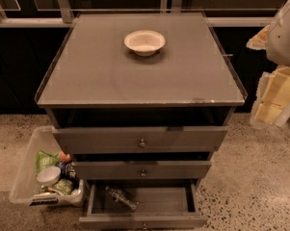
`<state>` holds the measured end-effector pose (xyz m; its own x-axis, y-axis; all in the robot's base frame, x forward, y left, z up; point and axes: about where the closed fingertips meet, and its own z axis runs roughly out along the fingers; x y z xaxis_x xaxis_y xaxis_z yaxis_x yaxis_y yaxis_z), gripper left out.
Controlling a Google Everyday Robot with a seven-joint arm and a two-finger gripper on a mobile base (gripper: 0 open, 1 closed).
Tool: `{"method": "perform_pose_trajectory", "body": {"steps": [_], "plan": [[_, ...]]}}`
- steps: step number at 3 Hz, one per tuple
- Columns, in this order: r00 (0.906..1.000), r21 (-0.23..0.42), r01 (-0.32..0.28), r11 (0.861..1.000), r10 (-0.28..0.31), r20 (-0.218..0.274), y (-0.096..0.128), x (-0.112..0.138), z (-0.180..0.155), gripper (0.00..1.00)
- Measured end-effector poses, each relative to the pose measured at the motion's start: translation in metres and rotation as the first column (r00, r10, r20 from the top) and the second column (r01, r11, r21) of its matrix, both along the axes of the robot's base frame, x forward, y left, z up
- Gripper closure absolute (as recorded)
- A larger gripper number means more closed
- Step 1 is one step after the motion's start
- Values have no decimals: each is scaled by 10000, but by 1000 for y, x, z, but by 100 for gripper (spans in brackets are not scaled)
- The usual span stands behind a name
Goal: Pick water bottle from bottom drawer and place on counter
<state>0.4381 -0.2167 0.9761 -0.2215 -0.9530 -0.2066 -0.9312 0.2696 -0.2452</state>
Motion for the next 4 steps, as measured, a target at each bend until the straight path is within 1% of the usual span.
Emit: {"method": "perform_pose_trajectory", "body": {"steps": [2,3,4], "plan": [[10000,20,-6,10000,6,18,0,0,0,0],[9949,648,-792,9948,748,673,22,-28,-8,0],[9841,1748,-1568,9720,1389,1104,52,-55,-51,0]]}}
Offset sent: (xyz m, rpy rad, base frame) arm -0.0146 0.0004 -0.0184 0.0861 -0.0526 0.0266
